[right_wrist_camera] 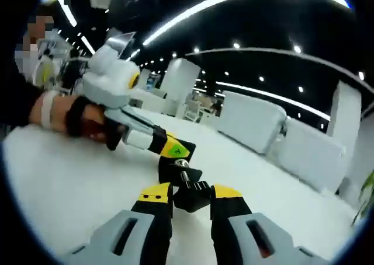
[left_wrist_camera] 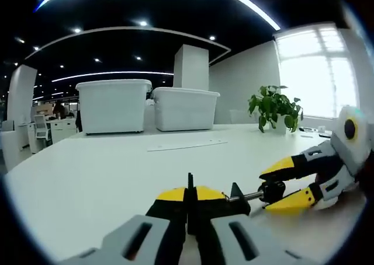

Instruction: Clamp the fixed fixture on the desktop, loosen the retaining clip, secure it to the edge of the desk, and tighten the retaining clip.

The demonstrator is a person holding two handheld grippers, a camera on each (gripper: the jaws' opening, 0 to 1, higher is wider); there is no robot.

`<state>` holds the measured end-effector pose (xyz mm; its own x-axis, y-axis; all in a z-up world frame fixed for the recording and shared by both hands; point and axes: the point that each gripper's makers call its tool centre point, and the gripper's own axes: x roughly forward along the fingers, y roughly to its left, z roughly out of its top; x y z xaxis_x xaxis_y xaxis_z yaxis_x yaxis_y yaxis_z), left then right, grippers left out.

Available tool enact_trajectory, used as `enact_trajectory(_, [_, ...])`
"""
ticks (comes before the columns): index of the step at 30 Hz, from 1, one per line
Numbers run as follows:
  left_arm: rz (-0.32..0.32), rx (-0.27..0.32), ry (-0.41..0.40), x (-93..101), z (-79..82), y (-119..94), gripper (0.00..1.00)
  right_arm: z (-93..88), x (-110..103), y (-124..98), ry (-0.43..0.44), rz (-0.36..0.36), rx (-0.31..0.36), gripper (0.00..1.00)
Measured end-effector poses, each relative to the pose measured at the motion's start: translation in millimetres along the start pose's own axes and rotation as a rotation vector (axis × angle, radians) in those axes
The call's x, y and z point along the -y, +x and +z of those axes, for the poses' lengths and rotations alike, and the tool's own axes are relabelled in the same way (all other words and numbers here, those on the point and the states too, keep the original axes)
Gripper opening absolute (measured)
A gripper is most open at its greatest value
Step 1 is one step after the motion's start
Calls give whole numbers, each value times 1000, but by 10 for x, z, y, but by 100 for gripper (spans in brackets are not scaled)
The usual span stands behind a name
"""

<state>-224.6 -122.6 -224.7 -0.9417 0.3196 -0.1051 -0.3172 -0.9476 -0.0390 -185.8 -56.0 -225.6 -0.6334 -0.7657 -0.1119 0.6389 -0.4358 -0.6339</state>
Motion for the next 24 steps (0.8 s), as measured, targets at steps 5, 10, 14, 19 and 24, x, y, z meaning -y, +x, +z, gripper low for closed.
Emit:
enact_trajectory(5, [8, 1, 0, -23, 1, 8, 4, -9, -54, 19, -21, -7, -5, 24])
enact_trajectory(10, [7, 2, 7, -16, 0, 10, 4, 9, -77, -22, 460, 83, -28, 49])
enact_trajectory(14, [7, 2, 8, -16, -1, 12, 4, -126, -45, -40, 832, 105, -82, 51])
enact_trajectory(19, [7, 3, 10, -15, -5, 13, 4, -223, -4, -6, 909, 96, -89, 45])
enact_trajectory(24, [7, 4, 13, -12, -7, 11, 4, -225, 77, 56, 1004, 84, -72, 26])
